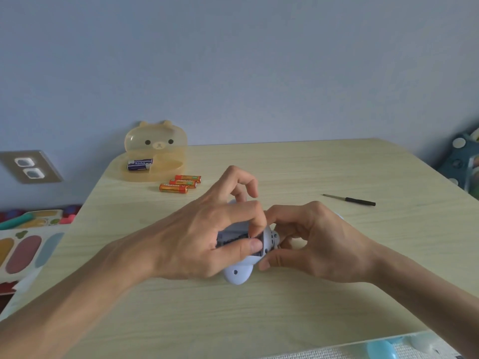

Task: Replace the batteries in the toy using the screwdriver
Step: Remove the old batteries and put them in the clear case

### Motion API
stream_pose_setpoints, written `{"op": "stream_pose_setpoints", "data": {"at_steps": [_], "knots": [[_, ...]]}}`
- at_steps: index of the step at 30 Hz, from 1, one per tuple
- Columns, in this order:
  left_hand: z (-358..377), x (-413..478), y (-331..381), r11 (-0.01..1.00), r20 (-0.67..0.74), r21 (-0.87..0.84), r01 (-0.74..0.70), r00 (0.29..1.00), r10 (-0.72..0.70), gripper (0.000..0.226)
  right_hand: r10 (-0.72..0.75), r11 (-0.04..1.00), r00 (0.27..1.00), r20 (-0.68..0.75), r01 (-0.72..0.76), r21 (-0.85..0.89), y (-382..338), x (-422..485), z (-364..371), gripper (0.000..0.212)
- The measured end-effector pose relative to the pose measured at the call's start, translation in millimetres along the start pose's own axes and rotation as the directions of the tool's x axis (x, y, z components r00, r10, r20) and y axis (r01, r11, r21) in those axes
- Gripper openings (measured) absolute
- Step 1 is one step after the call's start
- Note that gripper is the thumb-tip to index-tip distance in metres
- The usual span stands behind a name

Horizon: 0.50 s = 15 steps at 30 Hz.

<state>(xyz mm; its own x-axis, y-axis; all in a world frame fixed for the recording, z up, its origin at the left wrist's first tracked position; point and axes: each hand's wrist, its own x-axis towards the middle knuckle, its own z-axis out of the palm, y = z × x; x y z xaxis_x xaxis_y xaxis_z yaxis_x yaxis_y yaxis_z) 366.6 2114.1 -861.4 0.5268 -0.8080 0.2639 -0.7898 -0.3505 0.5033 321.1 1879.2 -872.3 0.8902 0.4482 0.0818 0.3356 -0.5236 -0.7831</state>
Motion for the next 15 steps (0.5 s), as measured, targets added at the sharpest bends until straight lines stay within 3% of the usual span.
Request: {"op": "stream_pose_setpoints", "data": {"at_steps": [10,15], "knots": [[-15.6,-3.5,-3.7,0.989,-0.128,0.140,0.054,0.991,-0.037,0.018,0.002,0.998,1.000,-0.029,-0.004,-0.058,-3.8,-3.2,-2.0,0.031],[-18.0,-6.8,-5.8,0.988,-0.228,-0.123,0.099,0.966,-0.125,0.012,0.033,0.996,0.998,-0.054,-0.037,-0.075,1.2,-6.8,-3.2,0.031]]}}
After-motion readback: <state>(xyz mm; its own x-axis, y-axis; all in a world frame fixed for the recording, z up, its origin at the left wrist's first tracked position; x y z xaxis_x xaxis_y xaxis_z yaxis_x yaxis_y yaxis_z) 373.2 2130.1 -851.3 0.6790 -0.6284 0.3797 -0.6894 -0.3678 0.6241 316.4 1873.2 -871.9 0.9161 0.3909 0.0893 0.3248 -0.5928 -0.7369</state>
